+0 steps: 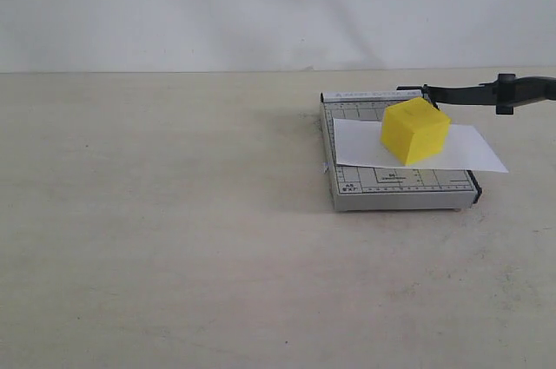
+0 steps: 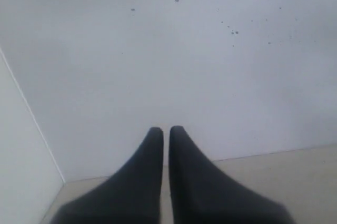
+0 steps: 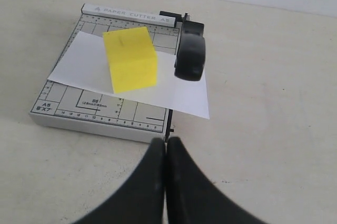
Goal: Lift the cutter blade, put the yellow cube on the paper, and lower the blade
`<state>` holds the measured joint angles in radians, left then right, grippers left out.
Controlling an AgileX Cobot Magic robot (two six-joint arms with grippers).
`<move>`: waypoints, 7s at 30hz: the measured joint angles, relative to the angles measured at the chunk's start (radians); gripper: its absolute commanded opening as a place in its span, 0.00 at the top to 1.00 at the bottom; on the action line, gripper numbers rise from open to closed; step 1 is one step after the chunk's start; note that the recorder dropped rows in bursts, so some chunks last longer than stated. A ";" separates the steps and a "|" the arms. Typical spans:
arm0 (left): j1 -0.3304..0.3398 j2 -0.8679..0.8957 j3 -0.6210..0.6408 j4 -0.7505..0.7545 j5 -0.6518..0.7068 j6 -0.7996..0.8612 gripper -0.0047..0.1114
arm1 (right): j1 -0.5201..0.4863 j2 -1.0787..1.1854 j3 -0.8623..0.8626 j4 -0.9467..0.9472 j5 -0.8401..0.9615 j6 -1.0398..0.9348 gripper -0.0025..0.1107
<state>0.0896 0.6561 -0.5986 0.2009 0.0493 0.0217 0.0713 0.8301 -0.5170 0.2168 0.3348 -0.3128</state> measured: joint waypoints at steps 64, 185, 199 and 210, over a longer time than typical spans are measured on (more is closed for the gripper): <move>-0.036 -0.208 0.594 0.005 0.006 -0.252 0.92 | 0.004 0.717 -0.668 -0.238 0.430 0.360 0.98; -0.070 -0.645 0.596 -0.018 0.245 -0.183 0.92 | -0.173 -0.825 0.517 -0.217 0.018 0.325 0.98; -0.118 -0.654 0.596 -0.349 0.315 0.230 0.92 | -0.173 -0.825 0.517 -0.217 0.018 0.325 0.98; -0.118 -0.654 0.596 -0.482 0.315 0.252 0.92 | -0.173 -0.825 0.517 -0.217 0.018 0.332 0.98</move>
<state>-0.0284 0.0026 -0.0030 -0.2811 0.3646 0.2739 -0.1020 0.0051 0.0000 0.0000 0.3528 0.0192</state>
